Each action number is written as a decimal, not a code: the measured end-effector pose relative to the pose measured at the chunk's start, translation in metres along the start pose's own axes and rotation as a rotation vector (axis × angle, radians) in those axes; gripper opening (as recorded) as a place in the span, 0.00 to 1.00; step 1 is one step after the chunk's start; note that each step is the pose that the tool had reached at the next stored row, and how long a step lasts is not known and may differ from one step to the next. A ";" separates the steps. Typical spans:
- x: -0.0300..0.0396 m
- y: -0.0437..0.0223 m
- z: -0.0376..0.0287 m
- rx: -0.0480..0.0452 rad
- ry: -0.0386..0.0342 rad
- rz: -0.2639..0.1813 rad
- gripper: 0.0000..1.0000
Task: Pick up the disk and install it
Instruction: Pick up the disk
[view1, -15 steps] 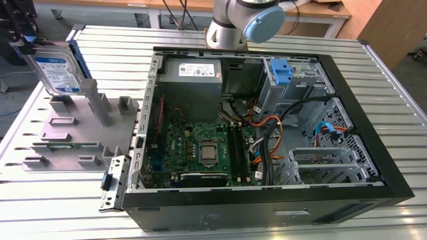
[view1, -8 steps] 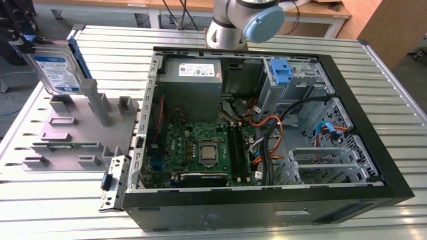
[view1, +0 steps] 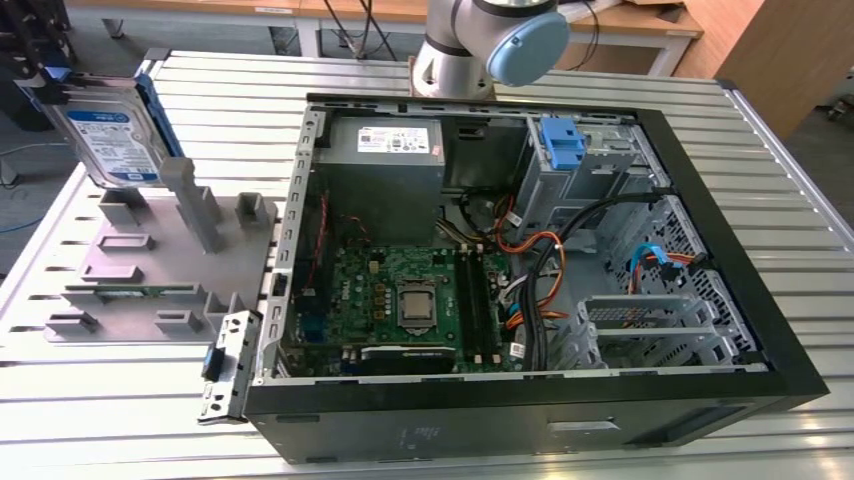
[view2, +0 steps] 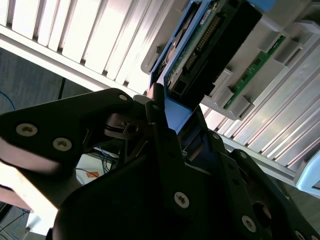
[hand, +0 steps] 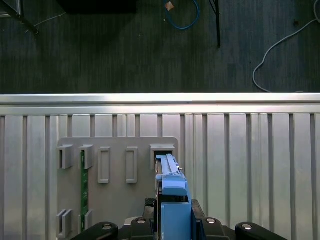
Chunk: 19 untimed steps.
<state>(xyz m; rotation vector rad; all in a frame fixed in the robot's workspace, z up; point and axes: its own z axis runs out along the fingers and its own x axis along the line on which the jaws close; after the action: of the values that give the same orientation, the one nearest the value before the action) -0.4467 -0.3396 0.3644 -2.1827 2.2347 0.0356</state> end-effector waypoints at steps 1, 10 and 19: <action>0.0000 0.0000 0.0000 0.0001 0.0000 0.000 0.36; -0.0001 0.0000 -0.0020 -0.0002 0.0001 0.000 0.36; -0.0003 0.0001 -0.0119 0.0000 0.0000 0.000 0.36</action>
<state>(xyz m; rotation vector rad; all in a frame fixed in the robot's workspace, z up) -0.4467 -0.3396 0.3763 -2.1827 2.2348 0.0356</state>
